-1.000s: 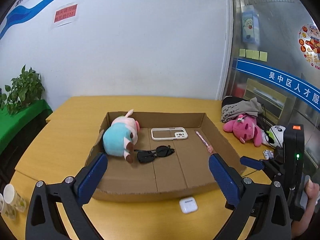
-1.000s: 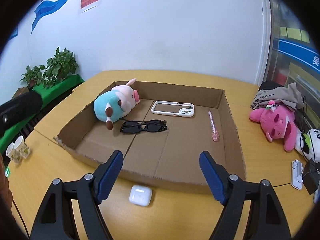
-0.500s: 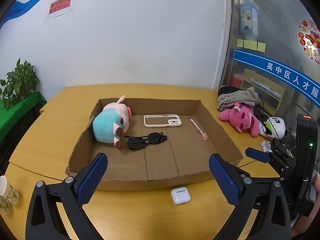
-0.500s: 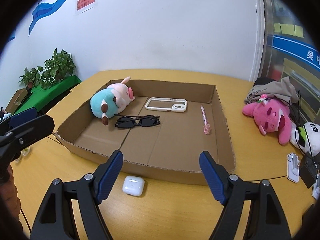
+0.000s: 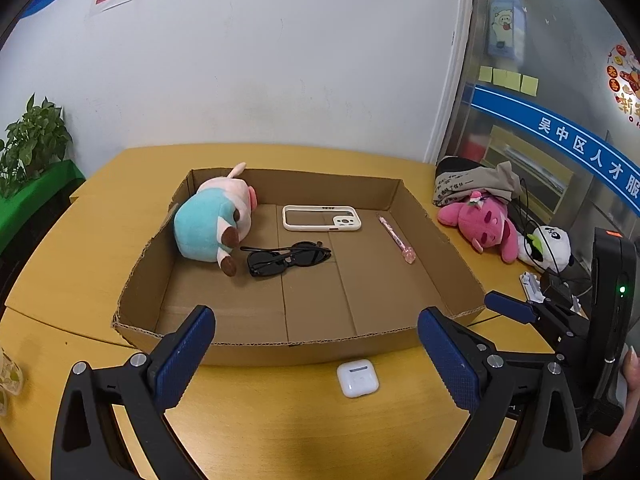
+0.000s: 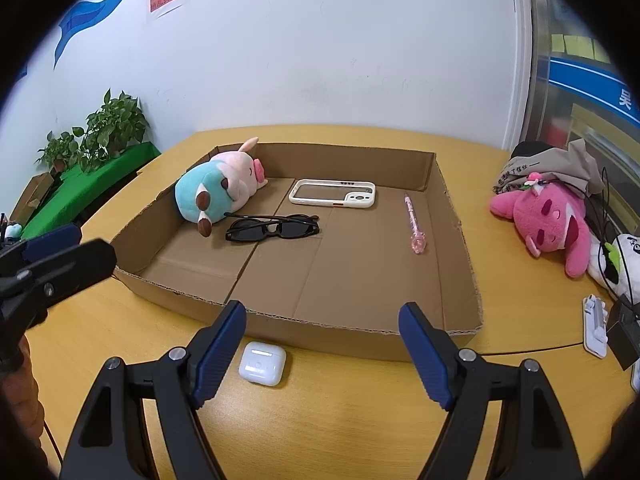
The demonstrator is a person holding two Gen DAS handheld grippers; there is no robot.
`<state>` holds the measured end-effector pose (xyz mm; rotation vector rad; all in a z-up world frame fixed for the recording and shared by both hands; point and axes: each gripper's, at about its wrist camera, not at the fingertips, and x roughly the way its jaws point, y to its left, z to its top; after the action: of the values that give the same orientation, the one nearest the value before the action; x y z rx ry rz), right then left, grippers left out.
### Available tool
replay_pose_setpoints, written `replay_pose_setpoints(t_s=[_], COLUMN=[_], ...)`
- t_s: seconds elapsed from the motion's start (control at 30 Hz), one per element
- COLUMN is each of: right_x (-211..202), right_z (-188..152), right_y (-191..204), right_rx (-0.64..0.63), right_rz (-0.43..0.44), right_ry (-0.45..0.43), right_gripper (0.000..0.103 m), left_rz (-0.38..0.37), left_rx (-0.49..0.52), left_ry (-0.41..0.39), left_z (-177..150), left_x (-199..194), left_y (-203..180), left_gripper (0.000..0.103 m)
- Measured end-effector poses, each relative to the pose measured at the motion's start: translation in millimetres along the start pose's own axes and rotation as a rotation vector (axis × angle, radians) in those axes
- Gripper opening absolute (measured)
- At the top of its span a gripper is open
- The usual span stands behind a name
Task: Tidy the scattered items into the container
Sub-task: 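Pull the right gripper back and move toward the white earbud case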
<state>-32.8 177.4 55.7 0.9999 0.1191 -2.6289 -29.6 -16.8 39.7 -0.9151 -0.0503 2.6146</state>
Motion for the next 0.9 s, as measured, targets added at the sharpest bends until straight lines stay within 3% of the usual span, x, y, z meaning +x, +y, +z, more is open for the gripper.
replay_pose_setpoints(t_s=[0.67,0.83,0.9], right_x=[11,33,47], right_z=[-7,-27,-40], right_y=[0,0,1], right_rx=[-0.007,-0.010,0.001], right_rz=[0.024,0.076,0.095], right_ry=[0.012,0.084,0.130], right_gripper=[0.079,0.079,0.079], left_rz=[-0.022,-0.040,-0.085], left_rx=[-0.026,-0.035,-0.073], left_ry=[0.037,0.085,0.142], left_z=[-6,-13,-19], left_x=[11,18,26], left_y=[9,14,20], left_gripper=[0.103,0.103,0.103])
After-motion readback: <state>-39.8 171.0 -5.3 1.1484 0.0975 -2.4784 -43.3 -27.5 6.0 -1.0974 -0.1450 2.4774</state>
